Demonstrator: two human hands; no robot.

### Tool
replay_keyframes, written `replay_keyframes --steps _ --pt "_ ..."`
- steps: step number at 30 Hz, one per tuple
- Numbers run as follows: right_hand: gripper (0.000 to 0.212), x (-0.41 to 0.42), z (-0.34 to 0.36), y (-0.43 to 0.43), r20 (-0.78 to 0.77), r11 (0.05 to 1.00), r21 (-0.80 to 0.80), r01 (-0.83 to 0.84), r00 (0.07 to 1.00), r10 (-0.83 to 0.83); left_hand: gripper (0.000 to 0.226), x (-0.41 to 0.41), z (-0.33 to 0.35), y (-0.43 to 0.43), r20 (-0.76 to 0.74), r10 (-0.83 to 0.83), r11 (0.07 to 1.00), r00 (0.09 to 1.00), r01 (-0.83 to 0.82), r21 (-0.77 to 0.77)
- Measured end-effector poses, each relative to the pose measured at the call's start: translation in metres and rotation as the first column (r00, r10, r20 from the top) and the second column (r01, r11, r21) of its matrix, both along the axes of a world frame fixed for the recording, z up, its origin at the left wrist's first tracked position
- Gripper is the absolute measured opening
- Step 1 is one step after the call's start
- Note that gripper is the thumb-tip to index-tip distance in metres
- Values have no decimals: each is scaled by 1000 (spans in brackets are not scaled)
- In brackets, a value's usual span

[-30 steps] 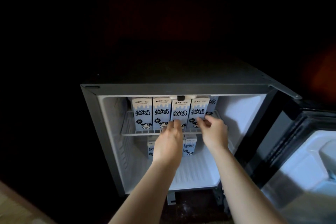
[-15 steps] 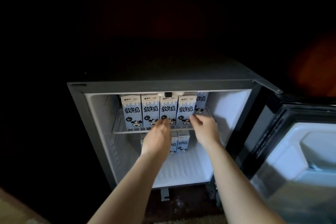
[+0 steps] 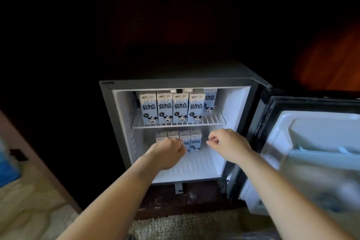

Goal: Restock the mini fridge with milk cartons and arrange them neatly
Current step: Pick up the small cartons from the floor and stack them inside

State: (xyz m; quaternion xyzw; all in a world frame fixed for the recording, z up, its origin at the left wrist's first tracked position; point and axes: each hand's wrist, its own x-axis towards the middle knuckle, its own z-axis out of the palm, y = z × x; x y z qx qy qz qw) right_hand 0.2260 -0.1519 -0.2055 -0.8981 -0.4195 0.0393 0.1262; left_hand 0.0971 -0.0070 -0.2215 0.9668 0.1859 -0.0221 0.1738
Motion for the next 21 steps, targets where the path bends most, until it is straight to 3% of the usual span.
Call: replay_keyframes --steps 5,11,21 --pt "26 -15 25 -52 79 955 -268 -126 985 152 35 -15 22 -51 -194 -194 973 962 214 86" --pt "24 -34 53 -128 225 920 -367 -134 947 228 38 -2 64 -112 -271 -316 932 909 351 91" --pt "34 -39 67 -247 186 925 -371 77 982 -7 41 34 72 -248 -273 -548 808 791 585 72"
